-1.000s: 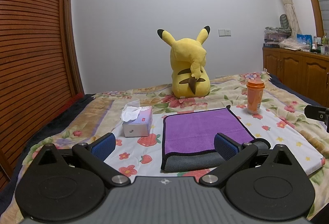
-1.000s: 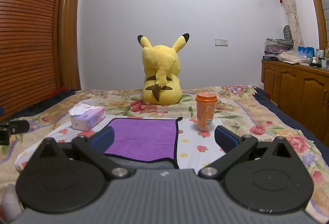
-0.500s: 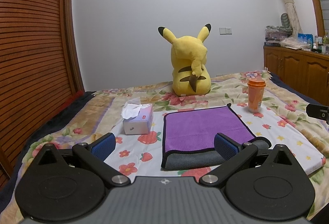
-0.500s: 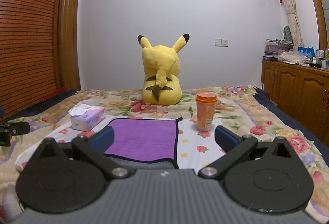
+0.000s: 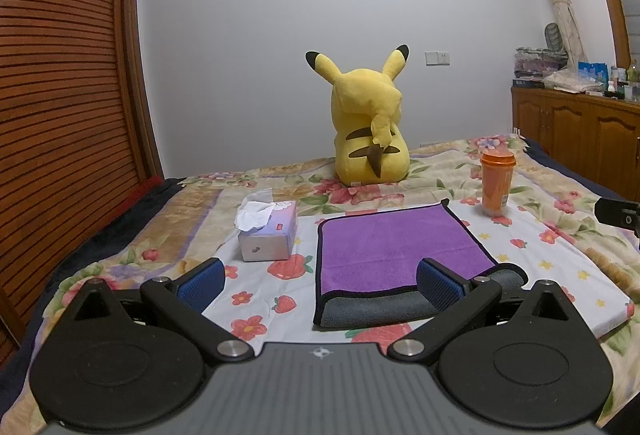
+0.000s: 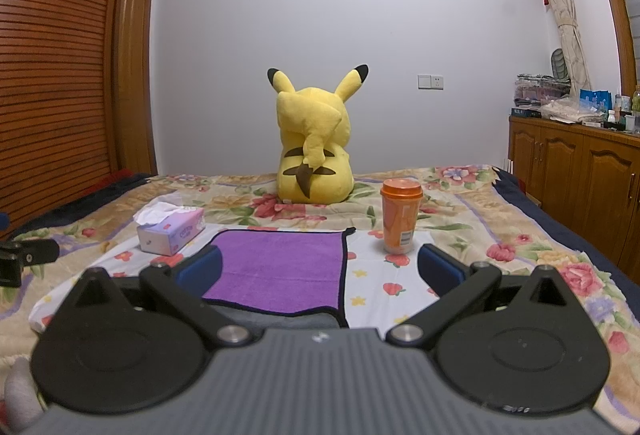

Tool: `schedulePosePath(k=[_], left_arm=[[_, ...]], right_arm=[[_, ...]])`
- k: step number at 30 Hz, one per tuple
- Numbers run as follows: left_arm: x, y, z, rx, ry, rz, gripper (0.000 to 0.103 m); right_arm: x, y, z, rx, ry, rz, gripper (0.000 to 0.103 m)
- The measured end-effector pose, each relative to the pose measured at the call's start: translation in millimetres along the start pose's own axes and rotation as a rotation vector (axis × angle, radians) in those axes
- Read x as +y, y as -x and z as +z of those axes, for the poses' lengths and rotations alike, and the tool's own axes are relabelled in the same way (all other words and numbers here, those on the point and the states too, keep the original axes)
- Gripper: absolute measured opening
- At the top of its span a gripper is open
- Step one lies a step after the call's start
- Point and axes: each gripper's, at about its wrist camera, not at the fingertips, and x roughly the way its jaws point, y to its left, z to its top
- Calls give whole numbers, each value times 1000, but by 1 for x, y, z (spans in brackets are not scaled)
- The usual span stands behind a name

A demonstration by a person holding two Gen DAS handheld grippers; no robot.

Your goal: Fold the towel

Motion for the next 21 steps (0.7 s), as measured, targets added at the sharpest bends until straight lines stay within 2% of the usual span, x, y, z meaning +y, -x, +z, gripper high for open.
schedulePosePath(k=[21], left_arm=[[-4,-2,-8,10,-11,-4,103]], right_arm=[[-2,0,-1,4,-3,0,103]])
